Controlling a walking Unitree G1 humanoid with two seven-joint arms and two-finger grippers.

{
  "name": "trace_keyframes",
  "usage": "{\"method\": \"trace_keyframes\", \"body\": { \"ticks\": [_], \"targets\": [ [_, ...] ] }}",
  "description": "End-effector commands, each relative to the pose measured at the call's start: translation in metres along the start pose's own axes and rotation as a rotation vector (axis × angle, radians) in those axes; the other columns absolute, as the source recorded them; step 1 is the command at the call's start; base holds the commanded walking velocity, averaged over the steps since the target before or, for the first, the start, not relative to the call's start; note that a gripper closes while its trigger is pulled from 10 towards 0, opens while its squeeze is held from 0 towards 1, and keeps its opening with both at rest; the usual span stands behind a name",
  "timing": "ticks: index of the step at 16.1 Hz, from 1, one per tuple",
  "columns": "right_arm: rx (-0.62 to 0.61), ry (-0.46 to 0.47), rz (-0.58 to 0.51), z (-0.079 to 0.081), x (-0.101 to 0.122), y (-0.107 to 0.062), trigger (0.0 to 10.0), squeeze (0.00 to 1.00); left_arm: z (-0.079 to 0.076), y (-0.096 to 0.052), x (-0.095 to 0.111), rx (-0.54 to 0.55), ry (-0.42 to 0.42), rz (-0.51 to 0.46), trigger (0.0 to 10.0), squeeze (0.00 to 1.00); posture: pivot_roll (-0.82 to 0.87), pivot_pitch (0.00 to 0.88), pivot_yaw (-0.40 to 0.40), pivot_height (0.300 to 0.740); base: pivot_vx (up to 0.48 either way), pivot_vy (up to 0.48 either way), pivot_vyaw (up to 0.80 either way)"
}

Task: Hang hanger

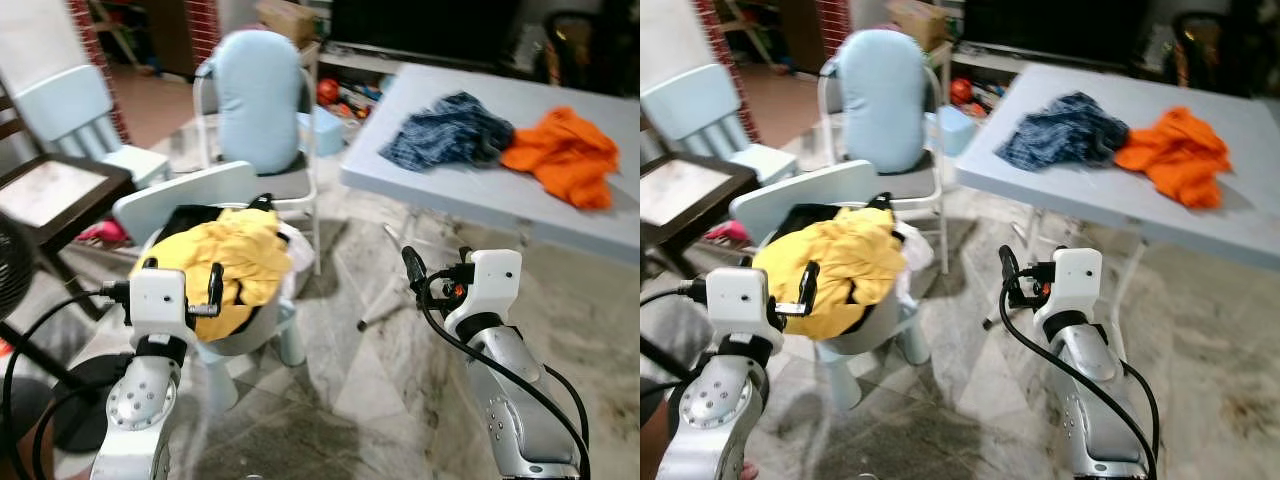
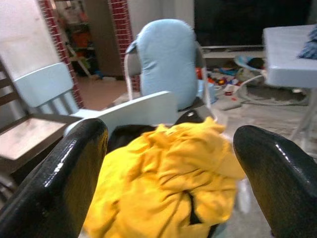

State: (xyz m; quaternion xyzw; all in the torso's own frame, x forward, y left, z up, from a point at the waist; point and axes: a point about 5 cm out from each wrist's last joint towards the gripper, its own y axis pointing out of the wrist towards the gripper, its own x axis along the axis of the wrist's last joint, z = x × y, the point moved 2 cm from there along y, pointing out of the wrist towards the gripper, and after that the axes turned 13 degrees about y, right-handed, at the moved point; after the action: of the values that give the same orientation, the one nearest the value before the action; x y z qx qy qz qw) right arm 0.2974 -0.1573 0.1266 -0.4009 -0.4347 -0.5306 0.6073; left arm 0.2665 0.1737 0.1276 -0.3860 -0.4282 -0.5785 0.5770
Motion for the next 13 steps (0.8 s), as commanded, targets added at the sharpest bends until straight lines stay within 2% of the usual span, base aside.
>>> {"method": "trace_keyframes", "body": {
  "ticks": [1, 3, 5, 6, 8, 13],
  "targets": [
    [-0.018, 0.007, 0.001, -0.002, -0.001, -0.001, 10.0, 0.00, 0.001, 0.004, 0.002, -0.014, -0.007, -0.001, 10.0, 0.00, 0.07, 0.026, -0.022, 0.740, 0.000, 0.000, 0.00],
    [-0.003, 0.013, 0.009, 0.004, -0.005, -0.001, 10.0, 0.00, 0.002, 0.010, 0.007, -0.021, -0.019, -0.020, 10.0, 0.00, 0.07, 0.019, -0.027, 0.740, 0.000, 0.000, 0.00],
    [0.022, -0.005, 0.011, 0.007, -0.004, 0.002, 10.0, 0.00, 0.000, 0.012, 0.008, -0.017, -0.023, -0.022, 10.0, 0.00, 0.08, 0.012, -0.037, 0.740, 0.261, 0.000, 0.00],
    [0.028, -0.007, 0.010, 0.007, -0.003, 0.005, 10.0, 0.00, -0.001, 0.011, 0.008, -0.014, -0.029, -0.020, 10.0, 0.00, 0.08, 0.010, -0.043, 0.740, 0.281, 0.000, 0.00],
    [0.033, -0.019, 0.006, 0.006, 0.001, 0.009, 10.0, 0.00, -0.003, 0.010, 0.007, -0.010, -0.037, -0.016, 10.0, 0.00, 0.09, 0.007, -0.061, 0.740, 0.311, 0.000, 0.80],
    [0.034, -0.016, 0.011, 0.010, -0.002, 0.007, 10.0, 0.00, -0.006, 0.009, 0.006, -0.009, -0.061, -0.010, 10.0, 0.00, 0.08, 0.013, -0.067, 0.740, 0.381, 0.000, 0.00]
  ]
}}
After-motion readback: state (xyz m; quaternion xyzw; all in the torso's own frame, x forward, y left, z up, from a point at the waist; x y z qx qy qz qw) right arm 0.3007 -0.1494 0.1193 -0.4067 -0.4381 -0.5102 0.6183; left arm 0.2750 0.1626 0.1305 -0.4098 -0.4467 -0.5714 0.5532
